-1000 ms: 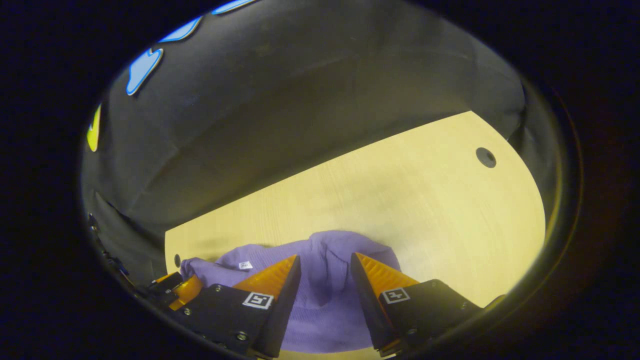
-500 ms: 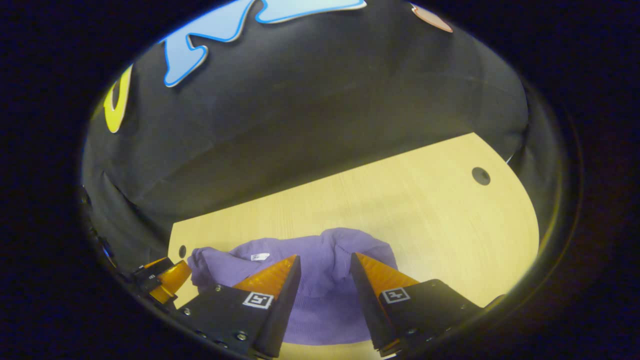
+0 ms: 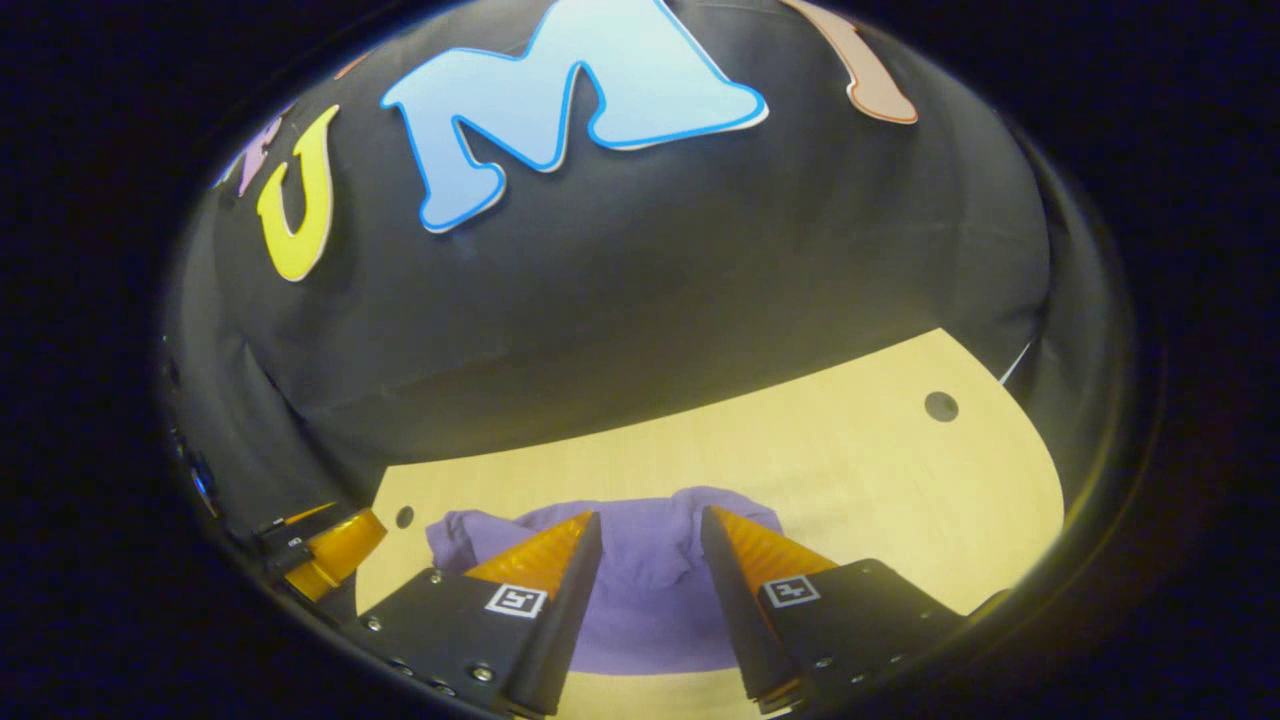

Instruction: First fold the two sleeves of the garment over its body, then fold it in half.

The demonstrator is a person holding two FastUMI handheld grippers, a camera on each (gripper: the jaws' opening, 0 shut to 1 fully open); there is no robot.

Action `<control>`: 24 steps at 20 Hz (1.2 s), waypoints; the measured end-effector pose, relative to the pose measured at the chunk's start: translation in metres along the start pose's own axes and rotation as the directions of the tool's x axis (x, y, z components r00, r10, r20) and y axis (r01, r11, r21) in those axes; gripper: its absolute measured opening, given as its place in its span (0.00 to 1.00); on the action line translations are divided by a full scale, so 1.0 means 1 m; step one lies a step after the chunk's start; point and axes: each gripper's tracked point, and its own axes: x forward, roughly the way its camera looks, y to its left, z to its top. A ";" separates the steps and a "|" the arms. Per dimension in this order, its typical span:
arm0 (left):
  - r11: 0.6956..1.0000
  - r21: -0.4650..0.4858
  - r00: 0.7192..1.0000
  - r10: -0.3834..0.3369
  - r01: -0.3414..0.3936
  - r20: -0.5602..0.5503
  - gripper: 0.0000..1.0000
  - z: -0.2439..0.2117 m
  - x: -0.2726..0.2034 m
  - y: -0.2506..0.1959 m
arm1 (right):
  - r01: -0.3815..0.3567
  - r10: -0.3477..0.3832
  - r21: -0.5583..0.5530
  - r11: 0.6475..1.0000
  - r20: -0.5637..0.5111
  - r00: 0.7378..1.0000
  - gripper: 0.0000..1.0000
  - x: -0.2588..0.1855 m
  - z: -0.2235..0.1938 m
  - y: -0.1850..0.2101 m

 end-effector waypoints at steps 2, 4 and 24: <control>1.000 -0.001 0.999 -0.010 0.010 0.036 1.00 0.005 -0.010 -0.005 | -0.016 0.016 0.003 1.000 0.029 0.999 0.64 -0.022 0.004 0.004; 1.000 0.009 0.998 -0.020 0.020 0.065 1.00 0.009 -0.028 -0.012 | -0.023 0.023 0.000 1.000 0.051 0.998 0.64 -0.046 0.003 0.007; 0.992 0.123 0.921 -0.019 -0.031 0.388 1.00 0.061 -0.243 -0.049 | -0.033 0.097 -0.174 0.984 0.374 0.922 0.63 -0.273 0.010 0.033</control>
